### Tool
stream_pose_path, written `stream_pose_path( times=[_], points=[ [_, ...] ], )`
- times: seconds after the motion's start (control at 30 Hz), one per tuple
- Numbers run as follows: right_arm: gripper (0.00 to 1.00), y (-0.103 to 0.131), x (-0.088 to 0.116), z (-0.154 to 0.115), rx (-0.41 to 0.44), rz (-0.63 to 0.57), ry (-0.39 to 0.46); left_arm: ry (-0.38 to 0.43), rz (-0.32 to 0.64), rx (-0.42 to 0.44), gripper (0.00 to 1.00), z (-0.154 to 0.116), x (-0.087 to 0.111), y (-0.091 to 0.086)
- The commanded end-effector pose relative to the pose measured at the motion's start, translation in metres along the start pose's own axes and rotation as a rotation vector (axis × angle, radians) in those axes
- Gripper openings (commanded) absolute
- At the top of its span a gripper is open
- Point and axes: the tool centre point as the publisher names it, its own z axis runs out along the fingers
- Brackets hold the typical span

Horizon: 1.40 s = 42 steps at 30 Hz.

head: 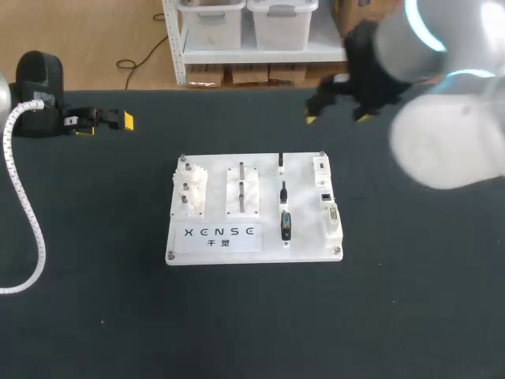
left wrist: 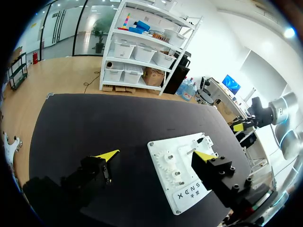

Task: Insert the USB connector, Ethernet cable, and multi-pin plug into their matching sockets one by one.

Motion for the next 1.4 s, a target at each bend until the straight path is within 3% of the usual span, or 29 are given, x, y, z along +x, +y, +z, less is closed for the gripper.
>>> stream_pose_path(
  times=[0.03, 0.4, 0.5, 1.23, 1.4],
  points=[
    [1.0, 0.03, -0.002, 0.041, 0.228, 0.0, 0.044, 0.0, 0.0, 0.0, 1.0, 0.0, 0.0, 0.0],
    [1.0, 0.048, 0.011, 0.079, 0.267, 0.036, 0.113, 0.0, 0.0, 0.0, 1.0, 0.0, 0.0, 0.0],
    [1.0, 0.048, 0.011, 0.081, 0.251, 0.041, 0.052, 0.0, 0.0, 0.0, 1.0, 0.0, 0.0, 0.0],
    [1.0, 0.048, 0.011, 0.081, 0.251, 0.041, 0.052, 0.0, 0.0, 0.0, 1.0, 0.0, 0.0, 0.0],
    [1.0, 0.05, 0.002, 0.102, 0.281, 0.168, 0.144, 0.0, 0.0, 0.0, 1.0, 0.0, 0.0, 0.0]
  ],
)
